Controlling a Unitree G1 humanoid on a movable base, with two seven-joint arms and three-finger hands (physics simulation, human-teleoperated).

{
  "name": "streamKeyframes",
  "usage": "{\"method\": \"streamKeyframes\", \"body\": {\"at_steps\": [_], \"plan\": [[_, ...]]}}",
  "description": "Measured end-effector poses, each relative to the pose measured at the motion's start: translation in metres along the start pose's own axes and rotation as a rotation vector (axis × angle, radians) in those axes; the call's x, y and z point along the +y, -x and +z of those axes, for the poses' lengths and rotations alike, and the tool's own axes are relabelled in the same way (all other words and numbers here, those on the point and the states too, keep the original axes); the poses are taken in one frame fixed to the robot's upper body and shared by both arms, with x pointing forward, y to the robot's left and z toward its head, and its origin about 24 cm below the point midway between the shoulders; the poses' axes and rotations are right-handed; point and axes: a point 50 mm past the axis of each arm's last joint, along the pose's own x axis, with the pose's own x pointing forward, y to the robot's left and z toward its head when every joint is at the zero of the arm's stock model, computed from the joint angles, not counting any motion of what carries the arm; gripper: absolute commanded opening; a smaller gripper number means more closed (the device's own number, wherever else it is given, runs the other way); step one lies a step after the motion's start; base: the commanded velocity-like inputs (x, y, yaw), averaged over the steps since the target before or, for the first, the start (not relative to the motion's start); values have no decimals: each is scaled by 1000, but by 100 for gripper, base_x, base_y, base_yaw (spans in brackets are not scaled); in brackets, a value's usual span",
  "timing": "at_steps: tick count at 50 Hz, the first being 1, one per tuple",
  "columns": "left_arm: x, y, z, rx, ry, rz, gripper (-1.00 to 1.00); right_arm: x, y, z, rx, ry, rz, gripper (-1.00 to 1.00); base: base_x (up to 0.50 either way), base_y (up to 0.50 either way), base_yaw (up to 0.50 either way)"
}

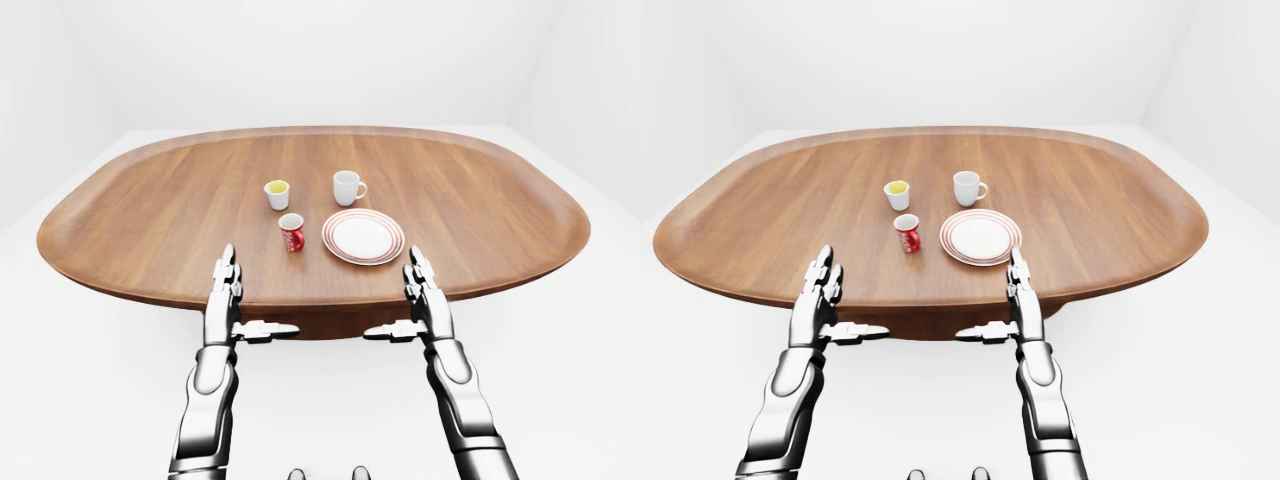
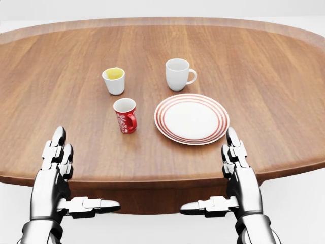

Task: Pick up the red mug and put it on the plate

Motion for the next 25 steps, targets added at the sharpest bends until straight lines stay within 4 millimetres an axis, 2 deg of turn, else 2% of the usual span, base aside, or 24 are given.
{"method": "streamKeyframes", "body": {"at_steps": [8, 17, 22, 25], "plan": [[1, 0, 1, -2, -2, 2, 100, 1, 0, 0, 0, 0, 3, 100, 0, 50, 0], [3, -1, 0, 8, -5, -1, 100, 2, -1, 1, -3, -11, 9, 100, 0, 0, 0], [2, -8, 2, 27, 7, -17, 100, -2, -10, 3, 2, -4, 11, 100, 0, 0, 0], [4, -14, 11, -11, 13, -21, 100, -5, -17, 7, 6, -1, 8, 100, 0, 0, 0]]}}
